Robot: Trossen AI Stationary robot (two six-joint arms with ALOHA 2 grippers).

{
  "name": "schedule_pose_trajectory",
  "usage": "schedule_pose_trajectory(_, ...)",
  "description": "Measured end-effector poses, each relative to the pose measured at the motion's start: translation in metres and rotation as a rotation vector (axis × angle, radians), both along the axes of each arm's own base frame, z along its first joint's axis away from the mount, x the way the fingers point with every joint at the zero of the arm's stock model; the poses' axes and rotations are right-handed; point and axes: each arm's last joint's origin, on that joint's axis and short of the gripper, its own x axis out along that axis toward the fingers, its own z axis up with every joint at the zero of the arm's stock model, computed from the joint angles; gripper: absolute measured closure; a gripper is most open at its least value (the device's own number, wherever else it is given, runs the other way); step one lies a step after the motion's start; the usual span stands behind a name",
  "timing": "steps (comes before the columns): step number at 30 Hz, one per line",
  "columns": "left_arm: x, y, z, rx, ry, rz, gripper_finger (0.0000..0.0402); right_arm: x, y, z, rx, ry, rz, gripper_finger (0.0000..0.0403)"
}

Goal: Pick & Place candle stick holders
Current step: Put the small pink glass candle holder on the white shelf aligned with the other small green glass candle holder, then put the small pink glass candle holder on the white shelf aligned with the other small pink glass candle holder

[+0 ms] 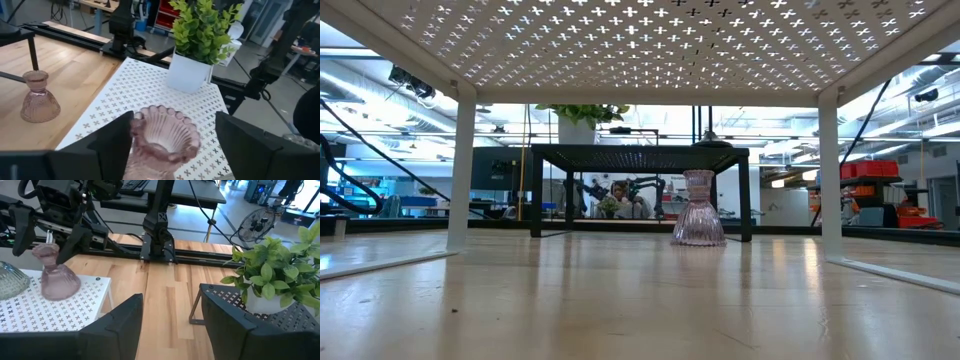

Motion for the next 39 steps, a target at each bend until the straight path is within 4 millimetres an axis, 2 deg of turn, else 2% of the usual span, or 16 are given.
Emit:
schedule_pose_trajectory(5,0.002,0.002,0.0,0.001,0.002,-0.005,0.0117,0.0,0.0,0.0,0.0,0.001,0.0,0.0202)
schedule_pose_trajectory(19,0.006,0.003,0.001,-0.007,0.003,-0.064,0.0156,0.0,0.0,0.0,0.0,0.001,0.0,0.0202)
schedule_pose_trajectory(29,0.007,0.001,0.014,0.017,-0.096,-0.124,0.0168,0.0,0.0,0.0,0.0,0.004,0.0,0.0202)
schedule_pose_trajectory(35,0.007,0.002,0.017,0.047,-0.122,-0.067,0.0168,-0.001,0.0,-0.002,-0.005,0.017,0.001,0.0202)
schedule_pose_trajectory(39,0.007,0.003,0.024,0.086,-0.172,-0.041,0.0168,-0.004,-0.001,-0.009,-0.021,0.099,-0.006,0.0202)
